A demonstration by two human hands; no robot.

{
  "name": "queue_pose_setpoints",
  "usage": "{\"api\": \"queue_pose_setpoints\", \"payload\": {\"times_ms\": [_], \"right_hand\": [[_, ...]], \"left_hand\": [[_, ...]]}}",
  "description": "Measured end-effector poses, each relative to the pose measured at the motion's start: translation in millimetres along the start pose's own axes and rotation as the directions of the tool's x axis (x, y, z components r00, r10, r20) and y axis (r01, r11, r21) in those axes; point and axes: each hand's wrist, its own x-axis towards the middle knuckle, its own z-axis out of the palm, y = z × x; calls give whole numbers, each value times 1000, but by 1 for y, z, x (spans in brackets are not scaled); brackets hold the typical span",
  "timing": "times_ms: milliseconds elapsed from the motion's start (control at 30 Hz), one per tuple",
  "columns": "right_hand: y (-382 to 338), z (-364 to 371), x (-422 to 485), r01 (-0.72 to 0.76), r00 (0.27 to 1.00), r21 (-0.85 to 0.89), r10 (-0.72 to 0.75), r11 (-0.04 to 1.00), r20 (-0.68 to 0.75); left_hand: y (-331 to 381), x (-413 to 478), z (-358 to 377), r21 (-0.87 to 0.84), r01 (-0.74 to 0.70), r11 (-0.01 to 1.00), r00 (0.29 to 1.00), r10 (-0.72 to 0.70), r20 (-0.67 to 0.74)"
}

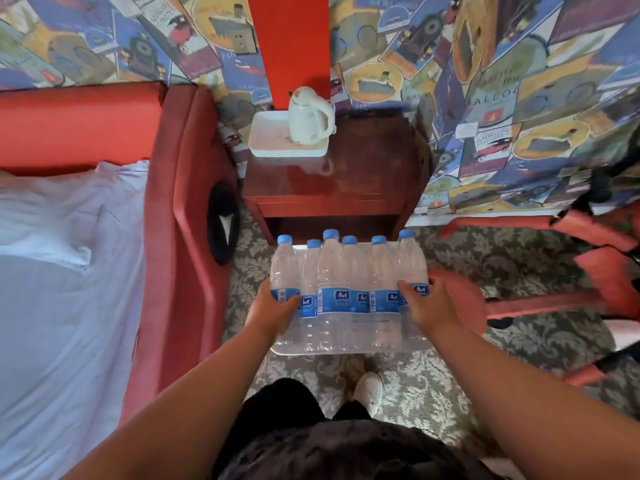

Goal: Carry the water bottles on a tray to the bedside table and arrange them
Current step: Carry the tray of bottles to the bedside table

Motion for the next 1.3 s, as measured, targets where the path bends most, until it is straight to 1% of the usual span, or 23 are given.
{"api": "queue_pose_setpoints", "payload": {"times_ms": [167, 333, 433, 500, 633, 800, 933, 1033, 1167, 1300], "right_hand": [[-41, -10, 61, 24, 999, 9, -24, 1000, -30], [-85, -15, 126, 14, 999, -60, -16, 998, -32], [-114, -12, 172, 18, 999, -53, -19, 998, -32], [-134, -11, 200, 25, 999, -66, -28, 998, -40], [-169, -6, 252, -55, 994, -116, 43, 992, -103], [-202, 3, 303, -116, 986, -148, 97, 982, -133], [-220, 5, 339, -147, 983, -136, 130, 980, -127], [-230, 4, 373, -156, 985, -172, 139, 973, -106], [-240, 2, 419, -146, 989, -193, 138, 970, -54], [-251, -1, 463, -139, 989, -192, 146, 971, 24]], "left_hand": [[48, 61, 11, 2, -14, 1000, 1000, 14, 8], [94, 129, 21, 16, -35, 999, 999, 35, 16], [120, 179, 28, 28, -53, 998, 997, 52, 51], [140, 215, 31, 4, -56, 998, 995, 55, 86], [181, 281, 33, 11, -51, 999, 988, 49, 147], [215, 350, 33, 89, -65, 994, 975, 44, 216], [229, 388, 43, 75, -20, 997, 970, 1, 242], [238, 414, 56, 71, 19, 997, 967, -37, 252], [253, 445, 72, 53, 129, 990, 955, -139, 263], [271, 472, 92, 36, 205, 978, 944, -207, 257]]}}
